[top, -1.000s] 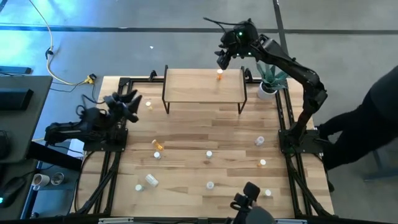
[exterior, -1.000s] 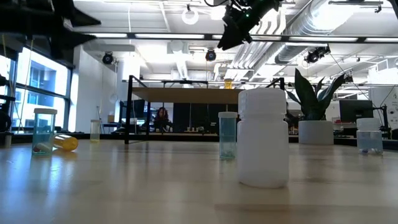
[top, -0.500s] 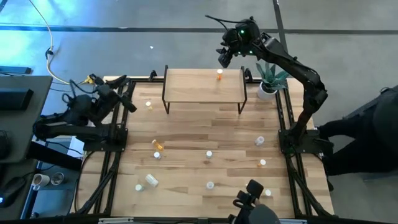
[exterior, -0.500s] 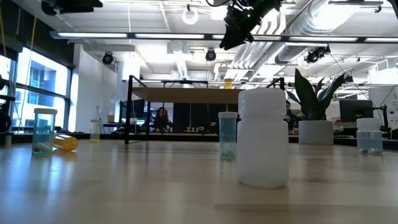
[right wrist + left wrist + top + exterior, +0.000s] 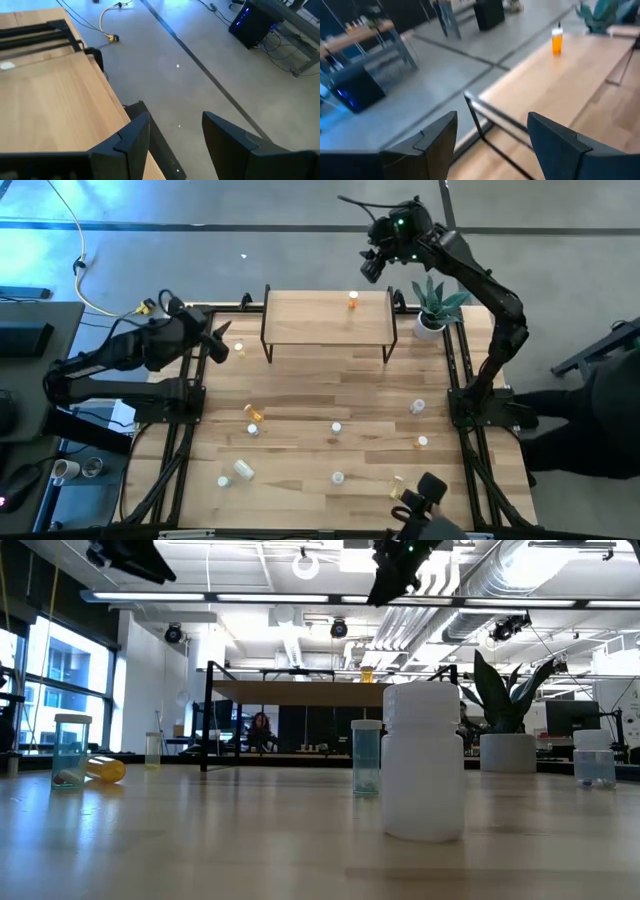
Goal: Pick and place medicine bottles onto shelf by color
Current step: Put the top yellow medicine bottle on the shelf
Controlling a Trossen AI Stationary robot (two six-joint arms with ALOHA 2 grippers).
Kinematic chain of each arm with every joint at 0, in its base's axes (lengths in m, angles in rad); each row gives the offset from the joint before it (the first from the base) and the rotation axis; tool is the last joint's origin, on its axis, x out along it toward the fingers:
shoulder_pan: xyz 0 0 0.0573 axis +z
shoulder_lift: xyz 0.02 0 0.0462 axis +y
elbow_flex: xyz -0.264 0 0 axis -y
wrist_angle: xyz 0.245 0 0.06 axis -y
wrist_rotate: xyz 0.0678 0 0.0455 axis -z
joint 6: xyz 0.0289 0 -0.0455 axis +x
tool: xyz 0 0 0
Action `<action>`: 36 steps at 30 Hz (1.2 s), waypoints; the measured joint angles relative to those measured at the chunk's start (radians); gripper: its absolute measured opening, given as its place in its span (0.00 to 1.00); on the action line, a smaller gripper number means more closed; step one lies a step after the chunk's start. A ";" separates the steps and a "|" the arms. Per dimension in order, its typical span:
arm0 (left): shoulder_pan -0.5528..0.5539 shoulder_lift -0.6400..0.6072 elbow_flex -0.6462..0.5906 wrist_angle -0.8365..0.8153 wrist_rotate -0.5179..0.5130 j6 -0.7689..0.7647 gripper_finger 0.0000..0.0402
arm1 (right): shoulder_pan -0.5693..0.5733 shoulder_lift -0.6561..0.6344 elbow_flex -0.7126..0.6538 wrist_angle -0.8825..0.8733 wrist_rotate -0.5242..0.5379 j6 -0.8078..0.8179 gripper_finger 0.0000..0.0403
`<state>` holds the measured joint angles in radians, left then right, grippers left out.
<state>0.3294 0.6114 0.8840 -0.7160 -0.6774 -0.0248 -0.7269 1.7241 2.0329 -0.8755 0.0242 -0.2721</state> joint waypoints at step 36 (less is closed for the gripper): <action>0.650 0.420 -0.051 -0.223 0.816 0.425 0.52 | 0.000 0.000 0.149 -0.171 -0.002 0.002 0.43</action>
<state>0.9798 1.0314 0.8325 -0.9394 0.1383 0.4002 -0.7269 1.7241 2.1822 -1.0470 0.0224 -0.2699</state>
